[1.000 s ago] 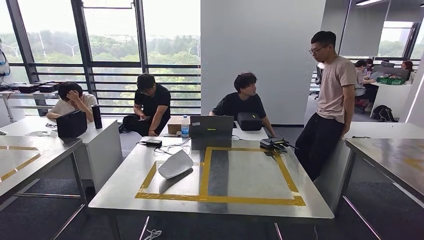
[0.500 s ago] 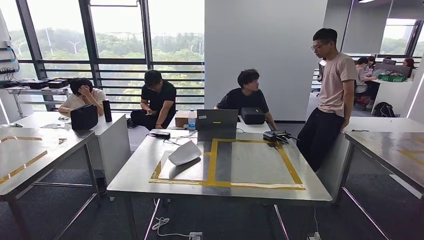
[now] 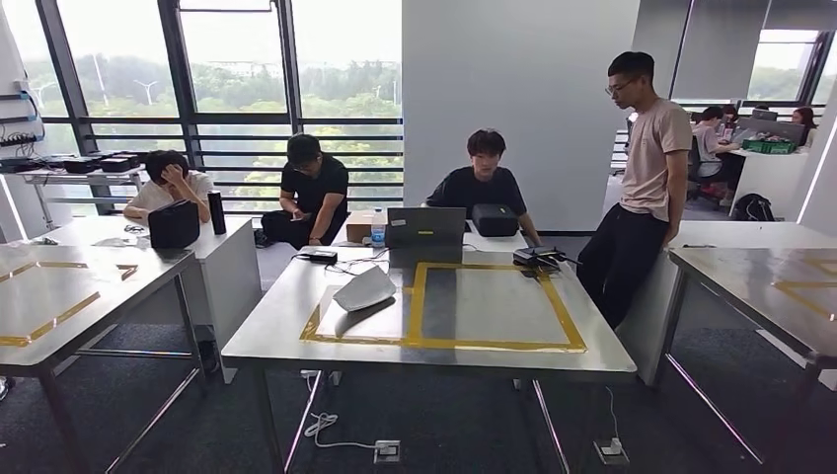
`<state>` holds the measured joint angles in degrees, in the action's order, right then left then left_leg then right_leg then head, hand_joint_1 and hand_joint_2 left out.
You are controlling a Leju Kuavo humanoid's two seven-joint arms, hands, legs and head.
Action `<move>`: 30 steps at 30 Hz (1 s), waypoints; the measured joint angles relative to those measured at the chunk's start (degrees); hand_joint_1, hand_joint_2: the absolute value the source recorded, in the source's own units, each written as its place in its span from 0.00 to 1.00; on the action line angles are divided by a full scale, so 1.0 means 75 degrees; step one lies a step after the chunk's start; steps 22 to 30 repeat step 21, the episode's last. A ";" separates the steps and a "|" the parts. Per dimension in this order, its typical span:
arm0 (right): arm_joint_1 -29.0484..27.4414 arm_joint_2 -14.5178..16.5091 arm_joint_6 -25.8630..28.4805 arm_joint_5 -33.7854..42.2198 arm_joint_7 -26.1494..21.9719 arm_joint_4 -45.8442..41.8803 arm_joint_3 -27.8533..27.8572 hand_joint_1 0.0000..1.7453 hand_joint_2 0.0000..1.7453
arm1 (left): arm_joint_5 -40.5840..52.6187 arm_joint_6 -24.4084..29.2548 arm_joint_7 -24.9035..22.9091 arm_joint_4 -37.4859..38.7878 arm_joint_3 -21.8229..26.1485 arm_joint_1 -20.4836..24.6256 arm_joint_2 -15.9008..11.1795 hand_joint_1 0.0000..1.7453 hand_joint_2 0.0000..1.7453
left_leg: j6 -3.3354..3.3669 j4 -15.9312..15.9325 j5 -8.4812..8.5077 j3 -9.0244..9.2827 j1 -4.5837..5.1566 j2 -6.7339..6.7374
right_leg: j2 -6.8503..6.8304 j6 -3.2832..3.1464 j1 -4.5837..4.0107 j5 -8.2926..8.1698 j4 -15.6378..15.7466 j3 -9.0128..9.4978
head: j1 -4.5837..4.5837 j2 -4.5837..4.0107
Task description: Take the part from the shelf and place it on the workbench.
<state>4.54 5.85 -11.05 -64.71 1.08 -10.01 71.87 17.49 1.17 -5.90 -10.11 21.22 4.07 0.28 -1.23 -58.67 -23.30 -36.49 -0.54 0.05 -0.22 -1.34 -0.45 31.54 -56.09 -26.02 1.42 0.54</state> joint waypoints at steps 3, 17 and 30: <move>-0.0003 -0.0002 0.0116 0.0111 0.0246 -0.0016 -0.0056 0.00 1.00 | 0.0000 -0.0082 -0.0063 0.0017 -0.0008 -0.0028 0.0012 0.00 1.00 | -0.0095 -0.0817 -0.0739 -0.0304 -0.0005 -0.0015 | -0.0047 -0.0123 0.0043 -0.0192 0.0047 -0.0133 | -0.0017 -0.0001; -0.0161 -0.0159 0.0537 0.2446 0.0272 -0.0779 -0.2427 0.00 1.00 | -0.0535 -0.0136 0.0143 0.0042 -0.0591 -0.0792 0.0015 0.00 0.75 | 0.0103 0.0073 -0.0736 0.0865 0.0064 -0.0023 | -0.0082 -0.0098 -0.0002 -0.0368 -0.0232 -0.0572 | -0.0020 0.0000; -0.0328 -0.0216 0.0643 0.3123 0.0243 -0.0881 -0.3148 0.00 0.00 | -0.0725 -0.0136 0.0213 -0.0083 -0.0803 -0.0867 0.0013 0.00 0.00 | 0.0147 0.0060 -0.0719 0.0830 0.0079 -0.0019 | -0.0074 -0.0003 0.0013 -0.0421 -0.0199 -0.0581 | -0.0014 0.0001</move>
